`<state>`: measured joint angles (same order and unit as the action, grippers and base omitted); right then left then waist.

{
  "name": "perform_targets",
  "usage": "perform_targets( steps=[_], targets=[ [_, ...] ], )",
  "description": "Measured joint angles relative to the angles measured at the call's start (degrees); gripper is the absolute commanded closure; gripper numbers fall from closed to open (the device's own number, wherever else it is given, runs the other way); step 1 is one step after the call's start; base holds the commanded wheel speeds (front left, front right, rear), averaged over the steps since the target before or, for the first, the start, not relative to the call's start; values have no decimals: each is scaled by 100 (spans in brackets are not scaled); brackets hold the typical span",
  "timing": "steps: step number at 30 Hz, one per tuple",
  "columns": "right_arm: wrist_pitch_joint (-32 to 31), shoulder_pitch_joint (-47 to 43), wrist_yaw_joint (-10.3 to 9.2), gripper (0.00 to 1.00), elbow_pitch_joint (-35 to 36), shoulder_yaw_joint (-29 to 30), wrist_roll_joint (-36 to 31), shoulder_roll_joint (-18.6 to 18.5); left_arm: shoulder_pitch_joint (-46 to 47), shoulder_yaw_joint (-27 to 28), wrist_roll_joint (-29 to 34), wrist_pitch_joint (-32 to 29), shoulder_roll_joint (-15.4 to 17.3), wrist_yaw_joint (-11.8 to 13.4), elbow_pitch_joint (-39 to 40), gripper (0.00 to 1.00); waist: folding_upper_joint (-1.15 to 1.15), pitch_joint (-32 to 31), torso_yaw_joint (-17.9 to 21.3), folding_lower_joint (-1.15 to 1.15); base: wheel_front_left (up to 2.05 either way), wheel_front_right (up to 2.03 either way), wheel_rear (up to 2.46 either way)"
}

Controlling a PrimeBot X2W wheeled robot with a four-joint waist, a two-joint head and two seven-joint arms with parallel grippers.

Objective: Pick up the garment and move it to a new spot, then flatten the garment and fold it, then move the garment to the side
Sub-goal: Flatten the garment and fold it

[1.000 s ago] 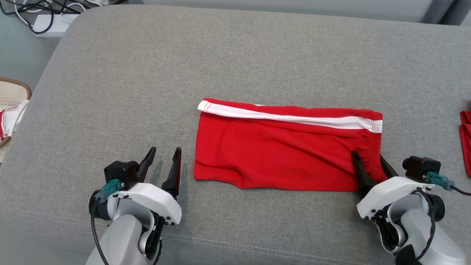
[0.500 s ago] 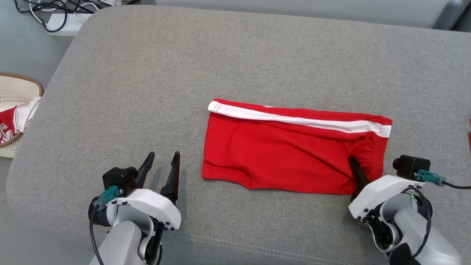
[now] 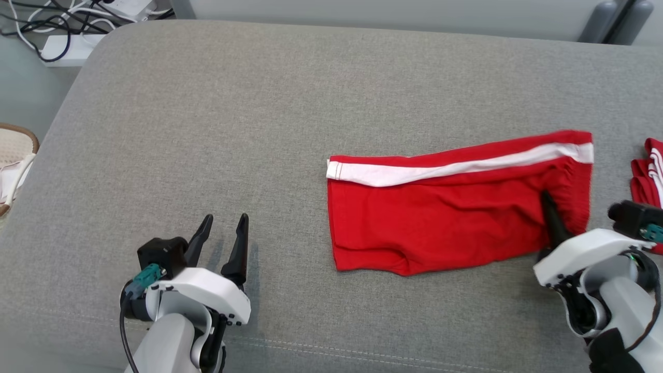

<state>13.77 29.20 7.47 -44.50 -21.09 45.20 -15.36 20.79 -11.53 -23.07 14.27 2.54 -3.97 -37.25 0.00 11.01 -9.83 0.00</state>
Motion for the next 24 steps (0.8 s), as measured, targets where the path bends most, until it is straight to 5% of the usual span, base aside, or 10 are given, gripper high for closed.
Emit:
perform_targets(
  steps=[11,22,24],
  targets=[
    [-966,-24,0,100,1958,-1462,-37,-243,-88,-77,-32,13,-49,-58,-77,0,0,-167,-73,0,0,0,0],
    [-1376,357,0,100,1528,-1870,-386,-116,-201,-658,-690,13,-74,-57,-38,0,0,-146,-720,0,0,0,0],
    [-1377,371,0,58,1308,-1874,-393,-71,-227,-720,-799,14,-75,-49,-46,0,0,-134,-861,0,0,0,0]
  ],
)
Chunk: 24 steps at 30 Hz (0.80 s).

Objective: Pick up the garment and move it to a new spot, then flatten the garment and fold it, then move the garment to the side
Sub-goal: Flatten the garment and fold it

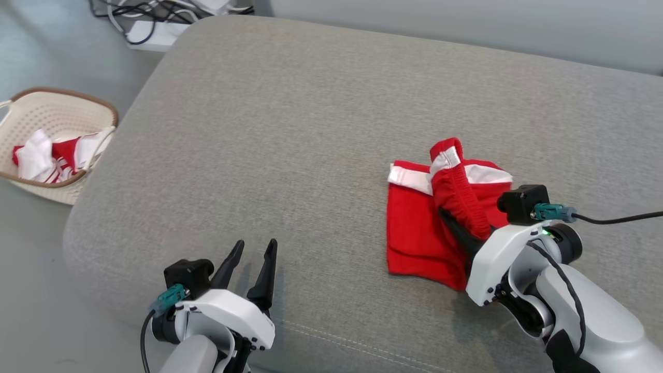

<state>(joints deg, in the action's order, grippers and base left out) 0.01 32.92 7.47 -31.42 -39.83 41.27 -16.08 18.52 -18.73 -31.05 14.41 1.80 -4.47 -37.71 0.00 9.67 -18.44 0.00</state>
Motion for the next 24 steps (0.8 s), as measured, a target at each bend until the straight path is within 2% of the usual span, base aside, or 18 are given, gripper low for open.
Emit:
perform_targets(
  steps=[1,2,5,9,14,18,20,24],
  targets=[
    [-1,2,0,20,-113,-8,-33,-1,-26,-22,-45,0,1,0,0,0,0,5,-63,0,0,0,0],
    [0,4,0,0,-202,-2,-79,0,-61,-44,-102,-1,4,0,1,0,0,9,-121,0,0,0,0],
    [4,43,0,0,-333,13,-113,58,-92,-90,-134,-1,8,19,4,0,0,10,-197,0,0,0,0],
    [222,92,0,0,-142,155,-25,147,-94,-41,-115,-1,8,85,77,0,0,-13,-101,0,0,0,0],
    [721,172,1,0,200,950,162,-74,-94,58,24,0,3,101,219,0,0,-44,140,0,0,0,0],
    [840,76,0,0,29,1689,202,-399,-93,54,41,0,1,100,265,0,0,-52,325,0,0,0,0],
    [809,-141,0,0,-112,1813,249,-430,-90,29,41,0,-1,100,299,0,0,-23,358,0,0,0,0],
    [654,-667,-1,0,-226,1788,536,-189,-78,-7,41,-1,-1,100,315,0,0,57,347,0,0,0,0]
  ],
)
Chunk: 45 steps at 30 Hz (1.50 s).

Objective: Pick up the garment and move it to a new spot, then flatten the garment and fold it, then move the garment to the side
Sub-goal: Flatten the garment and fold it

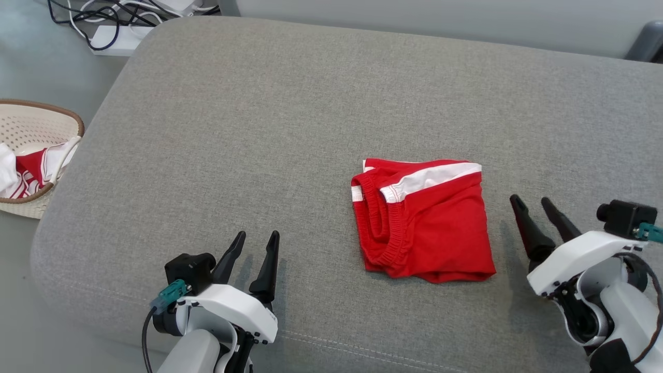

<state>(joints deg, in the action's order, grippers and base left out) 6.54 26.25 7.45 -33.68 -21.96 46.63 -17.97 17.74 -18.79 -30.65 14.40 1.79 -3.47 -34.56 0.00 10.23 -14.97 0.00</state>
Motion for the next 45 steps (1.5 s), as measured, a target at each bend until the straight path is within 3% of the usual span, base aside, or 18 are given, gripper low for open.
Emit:
perform_targets(
  steps=[15,16,17,18,19,20,30,45],
  targets=[
    [-230,-59,-5,0,-324,-511,822,299,12,23,89,1,0,-8,23,0,0,208,-443,0,0,0,0],
    [-231,-14,-5,12,-366,-545,839,299,12,25,89,0,1,-7,24,0,0,223,-461,0,0,0,0],
    [-234,38,-5,55,-399,-576,877,299,12,25,89,0,-2,-8,24,0,0,237,-476,0,0,0,0],
    [-252,93,-5,78,-417,-615,925,296,12,26,89,0,-11,-8,26,0,0,249,-490,0,0,0,0],
    [-250,146,-5,78,-428,-645,948,289,12,30,89,0,-9,-8,27,0,0,258,-499,0,0,0,0],
    [-246,172,-5,100,-426,-659,969,291,12,37,89,0,-11,-8,29,0,0,262,-503,0,0,0,0],
    [289,126,-5,100,-458,-842,1195,234,9,240,358,1,-8,-49,27,0,0,7,-85,0,0,0,0],
    [595,-218,-5,100,-566,-845,1445,189,5,408,605,1,4,-131,-141,0,0,-300,1425,0,0,0,0]
  ],
)
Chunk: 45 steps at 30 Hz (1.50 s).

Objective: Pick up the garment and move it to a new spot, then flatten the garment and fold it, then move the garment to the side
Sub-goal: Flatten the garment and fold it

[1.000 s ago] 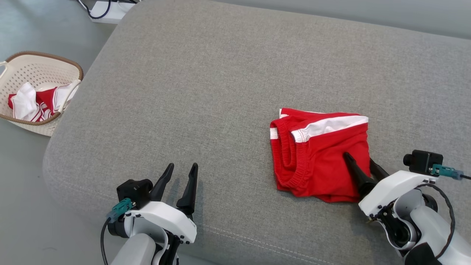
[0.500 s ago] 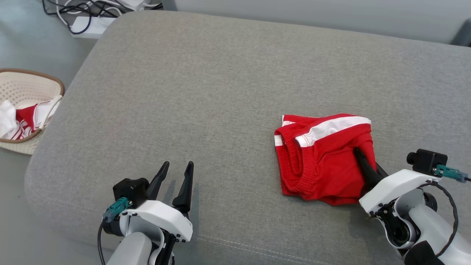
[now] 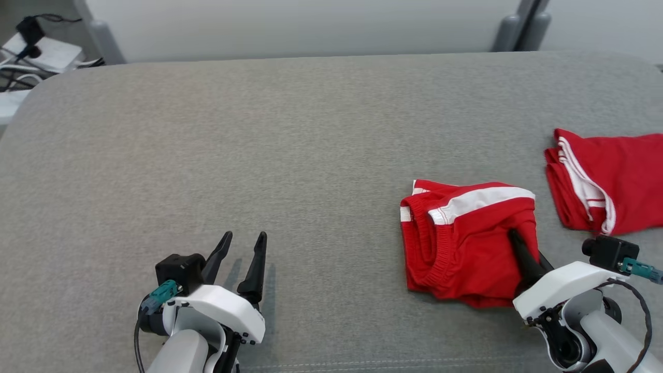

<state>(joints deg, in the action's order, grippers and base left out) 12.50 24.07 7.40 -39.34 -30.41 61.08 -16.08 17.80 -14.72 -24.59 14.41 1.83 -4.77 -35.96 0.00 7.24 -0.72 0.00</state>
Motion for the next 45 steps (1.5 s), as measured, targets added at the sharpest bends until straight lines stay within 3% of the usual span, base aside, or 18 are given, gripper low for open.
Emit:
perform_targets(
  steps=[11,17,28,45],
  targets=[
    [65,-2,0,100,-45,-104,100,53,1,100,140,-1,2,-27,12,0,0,71,1006,0,0,0,0],
    [88,11,0,100,-90,-159,85,51,12,83,140,0,1,-32,11,0,0,257,1306,0,0,0,0],
    [124,1173,0,100,-35,-263,-780,-310,147,12,126,0,35,-96,-7,0,0,528,1118,0,0,0,0],
    [-209,2390,0,100,-396,-152,-1167,-1201,164,-75,31,4,48,-98,-130,0,0,889,752,0,0,0,0]
  ],
)
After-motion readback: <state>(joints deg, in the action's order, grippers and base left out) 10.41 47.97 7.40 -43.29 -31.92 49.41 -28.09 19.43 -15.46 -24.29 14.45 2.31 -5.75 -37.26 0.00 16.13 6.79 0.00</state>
